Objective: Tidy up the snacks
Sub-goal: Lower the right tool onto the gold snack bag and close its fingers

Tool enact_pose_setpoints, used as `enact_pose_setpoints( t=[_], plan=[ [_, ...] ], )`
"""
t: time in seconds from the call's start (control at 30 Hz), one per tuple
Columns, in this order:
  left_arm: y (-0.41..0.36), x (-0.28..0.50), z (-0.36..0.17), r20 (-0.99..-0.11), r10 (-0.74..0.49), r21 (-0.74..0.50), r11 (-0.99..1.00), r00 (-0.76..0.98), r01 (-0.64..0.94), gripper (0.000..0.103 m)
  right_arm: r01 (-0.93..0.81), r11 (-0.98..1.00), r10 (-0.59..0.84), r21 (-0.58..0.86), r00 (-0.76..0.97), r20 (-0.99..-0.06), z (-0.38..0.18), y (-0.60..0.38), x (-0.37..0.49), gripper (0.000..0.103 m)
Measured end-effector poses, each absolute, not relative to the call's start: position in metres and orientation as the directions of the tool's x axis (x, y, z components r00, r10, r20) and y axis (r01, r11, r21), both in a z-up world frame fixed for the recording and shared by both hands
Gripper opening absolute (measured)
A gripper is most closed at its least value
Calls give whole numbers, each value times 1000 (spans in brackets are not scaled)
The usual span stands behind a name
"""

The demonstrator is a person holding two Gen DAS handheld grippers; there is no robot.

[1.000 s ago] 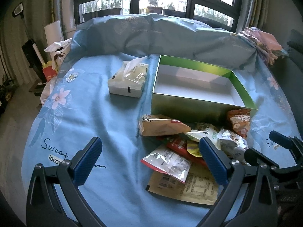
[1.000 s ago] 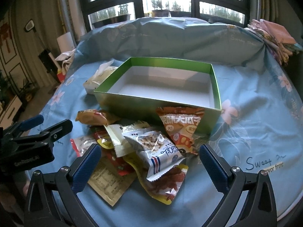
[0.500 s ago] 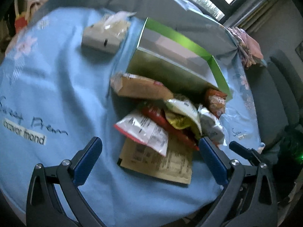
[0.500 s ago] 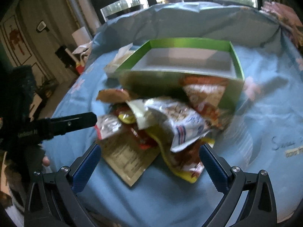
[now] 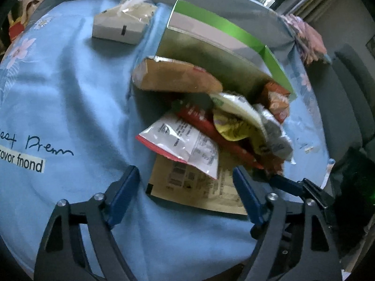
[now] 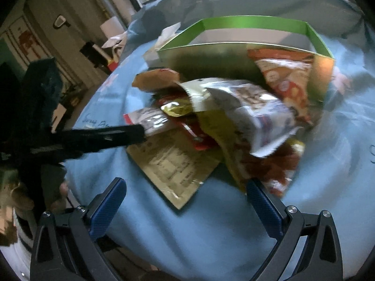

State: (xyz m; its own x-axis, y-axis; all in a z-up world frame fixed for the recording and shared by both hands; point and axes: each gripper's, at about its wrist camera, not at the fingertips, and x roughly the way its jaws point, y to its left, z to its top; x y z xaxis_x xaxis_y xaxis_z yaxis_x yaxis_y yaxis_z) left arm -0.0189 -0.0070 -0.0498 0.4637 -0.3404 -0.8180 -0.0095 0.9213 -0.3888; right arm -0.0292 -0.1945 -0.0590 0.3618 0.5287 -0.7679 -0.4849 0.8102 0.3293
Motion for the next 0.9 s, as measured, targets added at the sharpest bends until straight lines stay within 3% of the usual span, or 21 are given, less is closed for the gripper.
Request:
enact_pose_setpoints(
  t=[0.17, 0.3, 0.37, 0.47, 0.53, 0.57, 0.67, 0.73, 0.8, 0.9],
  plan=[
    [-3, -16, -56, -825, -339, -389, 921, 453, -19, 78, -493, 801, 540, 340, 348, -767, -65, -193, -29, 98],
    [-6, -17, -55, -832, -321, -361, 933, 453, -2, 78, -483, 791, 560, 376, 325, -762, -75, -188, -25, 84],
    [-7, -17, -56, -835, -315, -351, 936, 451, 3, 76, -494, 797, 544, 348, 337, -768, -76, -184, -24, 83],
    [-7, -15, -58, -839, -300, -339, 941, 454, -3, 66, -481, 799, 552, 361, 349, -757, -77, -183, -17, 83],
    [-4, -13, -59, -829, -329, -373, 928, 452, -10, 44, -465, 800, 560, 378, 354, -750, -77, -185, -11, 77],
    [-1, -13, -61, -828, -341, -391, 920, 446, -21, 43, -463, 803, 556, 374, 359, -750, -78, -186, -9, 75],
    [2, -14, -61, -826, -344, -398, 917, 446, -29, 40, -457, 809, 549, 369, 365, -751, -80, -193, -3, 56],
    [2, -18, -61, -825, -348, -400, 916, 444, -25, 29, -444, 810, 553, 382, 365, -749, -82, -199, 0, 39],
    [0, -19, -60, -816, -388, -434, 901, 428, -10, 22, -432, 808, 563, 401, 363, -743, -83, -207, 3, 29],
    [-1, -24, -60, -809, -416, -458, 889, 415, -2, 19, -436, 787, 594, 437, 344, -727, -84, -210, 1, 13]
  ],
)
